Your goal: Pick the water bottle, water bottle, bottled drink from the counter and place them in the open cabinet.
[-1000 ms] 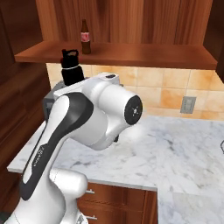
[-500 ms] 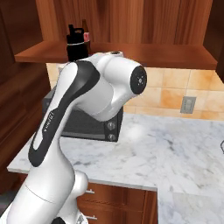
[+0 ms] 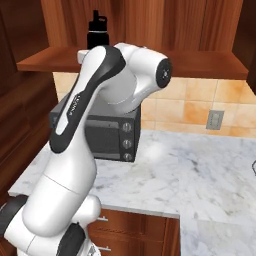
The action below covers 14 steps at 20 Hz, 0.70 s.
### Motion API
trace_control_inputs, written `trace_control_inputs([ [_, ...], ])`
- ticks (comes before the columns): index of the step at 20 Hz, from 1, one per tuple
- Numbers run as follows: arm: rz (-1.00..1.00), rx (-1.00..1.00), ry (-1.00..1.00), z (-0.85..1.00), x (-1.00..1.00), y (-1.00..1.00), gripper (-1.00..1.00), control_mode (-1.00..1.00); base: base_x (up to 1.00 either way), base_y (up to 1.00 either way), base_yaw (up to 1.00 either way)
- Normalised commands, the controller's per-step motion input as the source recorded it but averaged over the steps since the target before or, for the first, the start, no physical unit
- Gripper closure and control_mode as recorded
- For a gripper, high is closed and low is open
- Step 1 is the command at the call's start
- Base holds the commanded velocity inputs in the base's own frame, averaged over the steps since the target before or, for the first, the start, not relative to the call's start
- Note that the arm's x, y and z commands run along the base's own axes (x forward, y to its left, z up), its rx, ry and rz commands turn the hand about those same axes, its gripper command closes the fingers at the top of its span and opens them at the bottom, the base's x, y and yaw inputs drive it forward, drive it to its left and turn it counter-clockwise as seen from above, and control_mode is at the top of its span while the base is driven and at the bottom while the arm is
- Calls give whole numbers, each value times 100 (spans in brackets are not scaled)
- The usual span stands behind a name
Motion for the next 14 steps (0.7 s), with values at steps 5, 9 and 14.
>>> trace_control_inputs([
  [5, 0, 1, 0, 14, 61, -8, 100, -100, 0, 0, 0],
  [9, 0, 0, 0, 11, 57, -15, 100, -100, 0, 0, 0],
  [14, 0, 0, 0, 2, 49, -17, 100, -100, 0, 0, 0],
])
